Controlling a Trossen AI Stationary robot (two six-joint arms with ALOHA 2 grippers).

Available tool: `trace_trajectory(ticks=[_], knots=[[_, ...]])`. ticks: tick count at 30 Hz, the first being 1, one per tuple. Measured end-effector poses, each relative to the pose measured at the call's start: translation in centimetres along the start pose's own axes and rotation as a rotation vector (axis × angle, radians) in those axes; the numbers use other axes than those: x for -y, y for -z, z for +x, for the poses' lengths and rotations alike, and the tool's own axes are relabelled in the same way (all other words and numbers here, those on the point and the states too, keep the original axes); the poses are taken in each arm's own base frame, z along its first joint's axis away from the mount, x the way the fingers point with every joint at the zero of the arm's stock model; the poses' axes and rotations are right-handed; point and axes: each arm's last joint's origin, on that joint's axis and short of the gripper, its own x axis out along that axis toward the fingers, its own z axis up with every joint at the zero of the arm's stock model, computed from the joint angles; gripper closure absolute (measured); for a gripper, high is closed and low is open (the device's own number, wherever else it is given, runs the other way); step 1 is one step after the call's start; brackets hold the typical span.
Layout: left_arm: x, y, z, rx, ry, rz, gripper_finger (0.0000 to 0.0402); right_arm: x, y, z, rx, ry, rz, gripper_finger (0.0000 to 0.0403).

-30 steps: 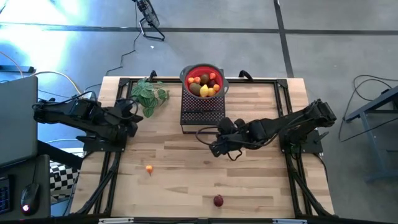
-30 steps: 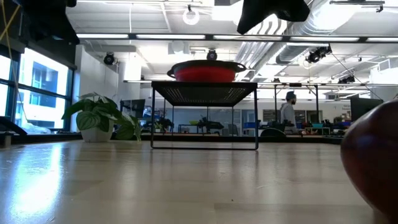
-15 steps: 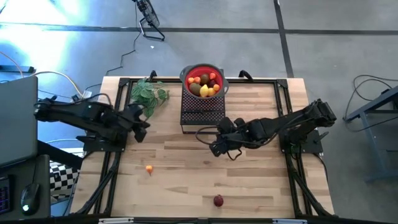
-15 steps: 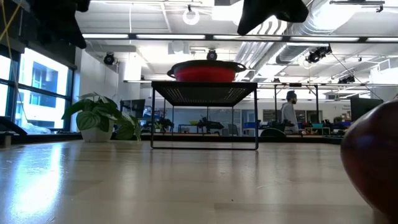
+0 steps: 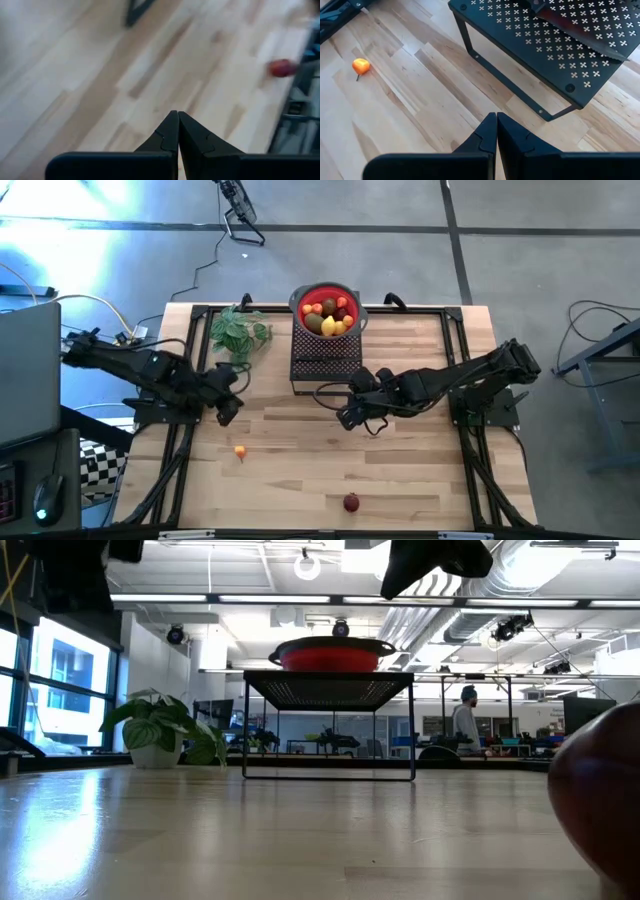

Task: Pick & Place Fruit
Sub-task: Put the pear into the red strainer bowl

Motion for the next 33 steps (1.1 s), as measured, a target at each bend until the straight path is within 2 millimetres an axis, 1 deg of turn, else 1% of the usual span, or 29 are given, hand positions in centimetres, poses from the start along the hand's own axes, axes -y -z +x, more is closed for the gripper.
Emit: trace_trajectory(ticks=[5,8,16,26,30,33], knots=[[2.5,1.1,-0.3,0.083,0.125,0.100,0.0402,0.3,-0.5,0.3,0.004,0.011,0.015,0.0399],[3.3,2.1,-0.4,0.103,0.140,0.107,0.0402,0.5,-0.7,0.4,0.007,0.016,0.022,0.0399],[3.8,4.5,0.0,0.043,0.063,-0.025,0.0402,0.6,-0.9,0.5,0.006,0.017,0.003,0.0399],[5.2,6.2,1.0,-0.008,0.071,-0.124,0.0402,0.7,-1.0,0.6,0.007,0.020,-0.023,0.0399],[5.4,7.1,0.9,-0.047,0.066,-0.151,0.0402,0.8,-1.2,0.6,0.009,0.024,-0.033,0.0399],[5.2,7.5,0.8,-0.069,0.044,-0.174,0.0402,0.8,-1.2,0.7,0.009,0.024,-0.038,0.0398]])
